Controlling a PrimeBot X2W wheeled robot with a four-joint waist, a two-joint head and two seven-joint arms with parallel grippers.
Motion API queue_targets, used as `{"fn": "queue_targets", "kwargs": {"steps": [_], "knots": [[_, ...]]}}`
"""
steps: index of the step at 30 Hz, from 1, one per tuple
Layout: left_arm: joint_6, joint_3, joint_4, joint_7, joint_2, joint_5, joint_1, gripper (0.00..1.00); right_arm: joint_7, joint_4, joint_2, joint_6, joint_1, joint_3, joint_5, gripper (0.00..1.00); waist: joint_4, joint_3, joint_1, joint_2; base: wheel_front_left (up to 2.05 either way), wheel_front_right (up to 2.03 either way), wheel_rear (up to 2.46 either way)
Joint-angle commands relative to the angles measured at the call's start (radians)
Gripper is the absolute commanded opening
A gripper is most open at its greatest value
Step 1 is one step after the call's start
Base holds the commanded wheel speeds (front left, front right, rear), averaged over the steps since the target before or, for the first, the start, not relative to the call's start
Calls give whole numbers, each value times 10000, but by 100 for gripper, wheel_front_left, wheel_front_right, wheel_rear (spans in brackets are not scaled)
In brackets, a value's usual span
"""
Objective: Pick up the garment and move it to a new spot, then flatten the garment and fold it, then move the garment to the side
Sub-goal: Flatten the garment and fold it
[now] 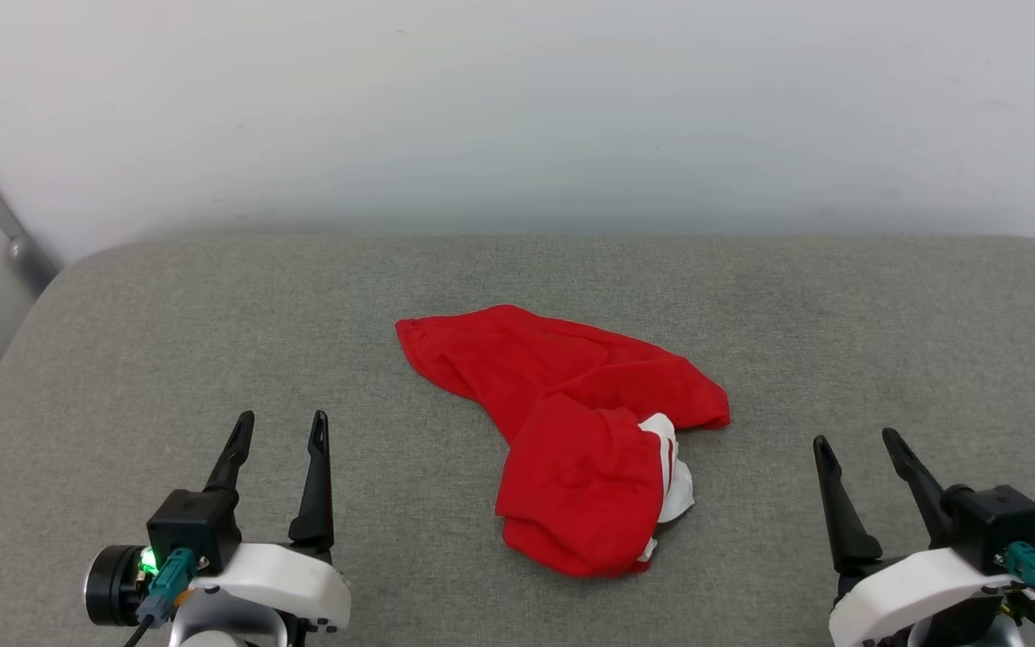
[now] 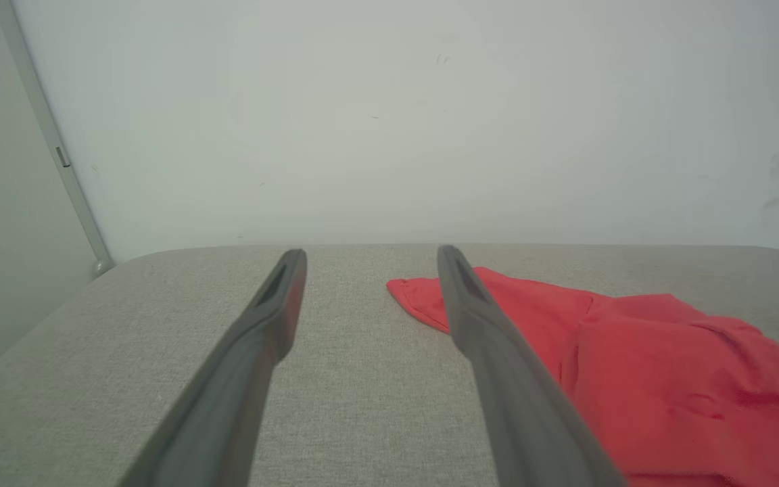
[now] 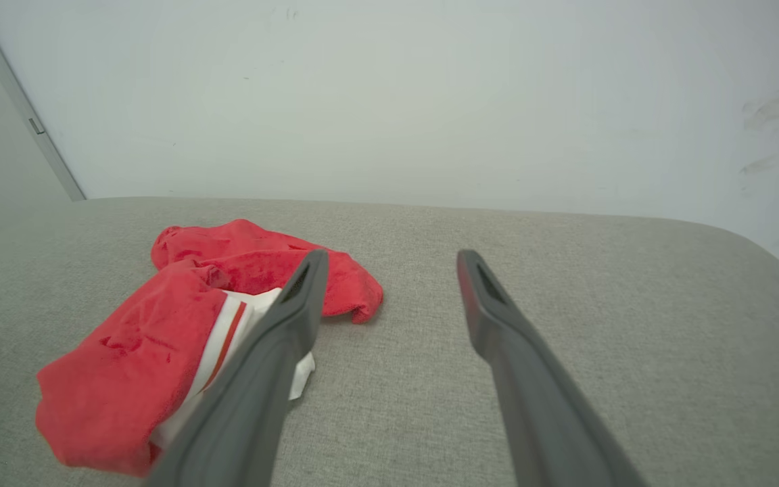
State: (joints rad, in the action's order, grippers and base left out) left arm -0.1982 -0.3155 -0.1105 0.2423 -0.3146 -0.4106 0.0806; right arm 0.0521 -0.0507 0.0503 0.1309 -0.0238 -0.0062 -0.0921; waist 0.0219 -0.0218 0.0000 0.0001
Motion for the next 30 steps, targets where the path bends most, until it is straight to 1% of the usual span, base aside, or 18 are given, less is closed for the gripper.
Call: {"fn": "queue_targets", "kwargs": {"steps": [1,4,7,9,11,12,14,17,20,21,26,30], "knots": [[-44,21,43,38,-45,-29,-116,100,-21,39,-1,-3,25,-30,-51,100,-17,5,0,-1,0,0,0],[-39,23,85,46,-52,-45,-124,100,-105,-26,2,-3,20,-317,-76,100,-37,27,0,-1,0,0,0],[-61,-10,155,55,-5,-41,-50,100,-472,-211,1,-3,190,-958,-209,100,21,124,0,-1,0,0,0],[-42,-70,208,46,42,-10,98,100,-880,-363,-4,-3,386,-1311,-10,100,147,254,0,-1,0,0,0],[18,-135,241,59,79,35,304,100,-1346,-505,-4,-3,638,-1592,-53,100,294,436,0,-1,0,0,0],[44,-183,262,67,102,48,414,100,-1618,-549,-4,-3,778,-1688,140,100,382,552,0,-1,0,0,0],[111,-258,280,87,148,123,600,100,-2185,-608,-3,-3,1108,-1718,142,100,550,783,0,-1,0,0,0],[208,-317,261,133,234,177,884,100,-3287,-662,-9,-3,1625,-1286,122,100,772,1151,0,-1,0,0,0],[298,-312,191,164,374,205,1102,100,-4526,-748,267,-5,2063,-546,-114,100,966,1493,0,-1,0,0,0],[298,-312,191,164,374,205,1102,100,-4526,-748,267,-5,2063,-546,-114,100,966,1493,0,-1,0,0,0],[451,-260,74,223,602,246,1426,100,-6337,-909,729,-3,2667,837,-717,100,1274,2060,0,-1,0,0,0],[561,-232,0,243,818,347,1664,100,-7253,-1290,948,-3,3003,1610,-1238,100,1473,2442,0,-1,0,0,0]]}}
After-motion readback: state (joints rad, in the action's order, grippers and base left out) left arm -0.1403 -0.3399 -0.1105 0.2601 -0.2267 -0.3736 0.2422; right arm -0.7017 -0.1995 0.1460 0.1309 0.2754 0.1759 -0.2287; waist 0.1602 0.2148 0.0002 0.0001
